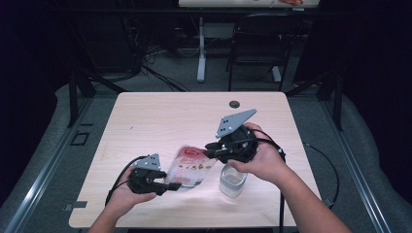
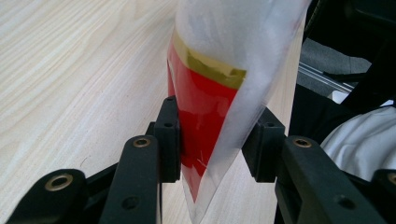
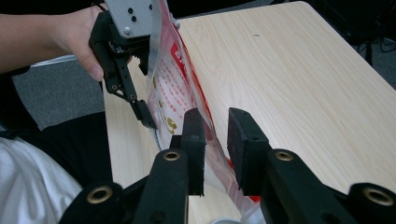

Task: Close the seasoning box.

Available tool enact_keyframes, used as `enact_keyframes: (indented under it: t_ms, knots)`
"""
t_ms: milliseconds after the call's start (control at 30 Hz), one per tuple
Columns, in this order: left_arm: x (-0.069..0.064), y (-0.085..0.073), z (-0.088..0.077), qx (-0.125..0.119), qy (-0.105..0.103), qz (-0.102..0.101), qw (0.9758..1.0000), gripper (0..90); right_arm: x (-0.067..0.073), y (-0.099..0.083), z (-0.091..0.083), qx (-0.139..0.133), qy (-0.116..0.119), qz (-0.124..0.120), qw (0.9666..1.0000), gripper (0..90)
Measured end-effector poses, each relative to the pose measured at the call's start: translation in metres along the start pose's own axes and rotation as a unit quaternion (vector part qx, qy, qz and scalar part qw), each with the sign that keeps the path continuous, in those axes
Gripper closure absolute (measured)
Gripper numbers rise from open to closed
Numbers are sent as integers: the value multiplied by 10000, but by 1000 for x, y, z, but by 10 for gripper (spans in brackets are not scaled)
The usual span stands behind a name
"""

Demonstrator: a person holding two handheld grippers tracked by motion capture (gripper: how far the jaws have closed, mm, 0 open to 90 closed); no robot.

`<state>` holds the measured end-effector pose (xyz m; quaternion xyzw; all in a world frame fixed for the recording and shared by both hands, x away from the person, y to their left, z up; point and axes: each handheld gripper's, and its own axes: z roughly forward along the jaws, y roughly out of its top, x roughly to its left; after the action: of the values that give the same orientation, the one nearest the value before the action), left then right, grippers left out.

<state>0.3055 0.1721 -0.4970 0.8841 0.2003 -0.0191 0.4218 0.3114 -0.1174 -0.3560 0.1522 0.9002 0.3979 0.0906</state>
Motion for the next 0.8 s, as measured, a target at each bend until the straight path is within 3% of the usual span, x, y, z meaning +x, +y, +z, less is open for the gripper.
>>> enact_keyframes:
  t_ms: [167, 800]
  knots:
    - [-1, 1, -1, 56, 20, 48, 10000, 634, 0, -7, -1, -16, 74, -2, 10000, 858]
    - [2, 0, -5, 244, 16, 2, 9997, 637, -6, -32, 6, -317, 154, 377, 9987, 885]
